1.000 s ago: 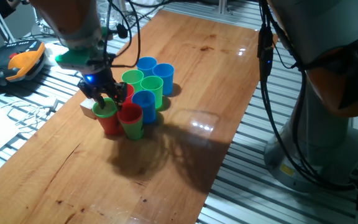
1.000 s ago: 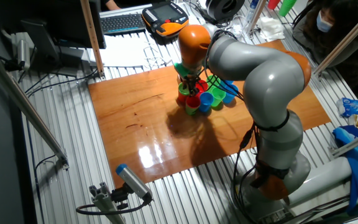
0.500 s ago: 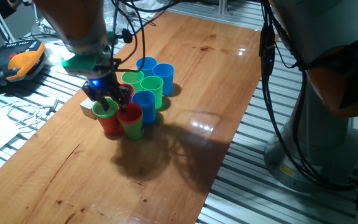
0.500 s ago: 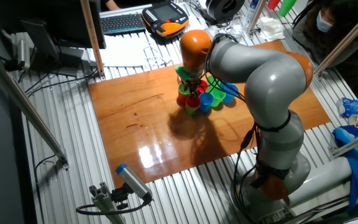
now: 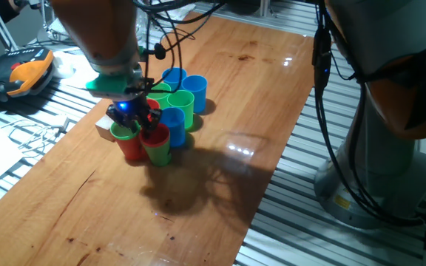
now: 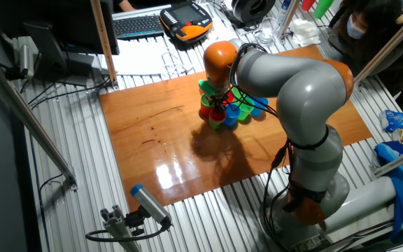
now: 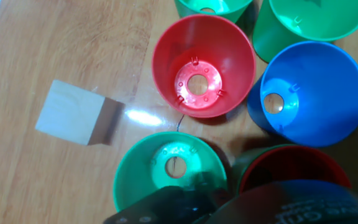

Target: Stack the cups

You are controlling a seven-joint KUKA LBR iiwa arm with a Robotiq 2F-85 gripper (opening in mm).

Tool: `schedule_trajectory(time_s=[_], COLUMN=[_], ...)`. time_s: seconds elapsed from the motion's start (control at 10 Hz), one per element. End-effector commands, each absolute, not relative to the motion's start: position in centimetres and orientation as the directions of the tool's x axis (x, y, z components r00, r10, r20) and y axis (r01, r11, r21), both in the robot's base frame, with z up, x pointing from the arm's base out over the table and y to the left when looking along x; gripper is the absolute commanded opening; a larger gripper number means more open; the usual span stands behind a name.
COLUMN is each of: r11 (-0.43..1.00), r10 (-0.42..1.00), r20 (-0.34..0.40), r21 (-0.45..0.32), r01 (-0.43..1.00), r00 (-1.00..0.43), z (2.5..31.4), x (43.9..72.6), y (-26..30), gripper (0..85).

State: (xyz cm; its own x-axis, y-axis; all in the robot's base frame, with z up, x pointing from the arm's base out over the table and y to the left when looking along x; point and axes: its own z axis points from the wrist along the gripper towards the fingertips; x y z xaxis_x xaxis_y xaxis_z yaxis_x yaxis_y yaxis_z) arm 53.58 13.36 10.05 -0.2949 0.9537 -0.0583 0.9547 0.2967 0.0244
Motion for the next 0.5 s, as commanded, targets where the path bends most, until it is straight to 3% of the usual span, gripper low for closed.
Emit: schedule_trajectory(time_s=[0.0,0.4], r11=[0.302,0.298], r10=[0.952,0.954], r20=[-0.057,-0.036], r21=[0.024,0.029], r01=[0.953,0.954], r00=[-0.301,-0.296], z=[10.02,10.64], x=[53.55,53.45], y=[13.37,13.58], gripper=[0.0,0.0])
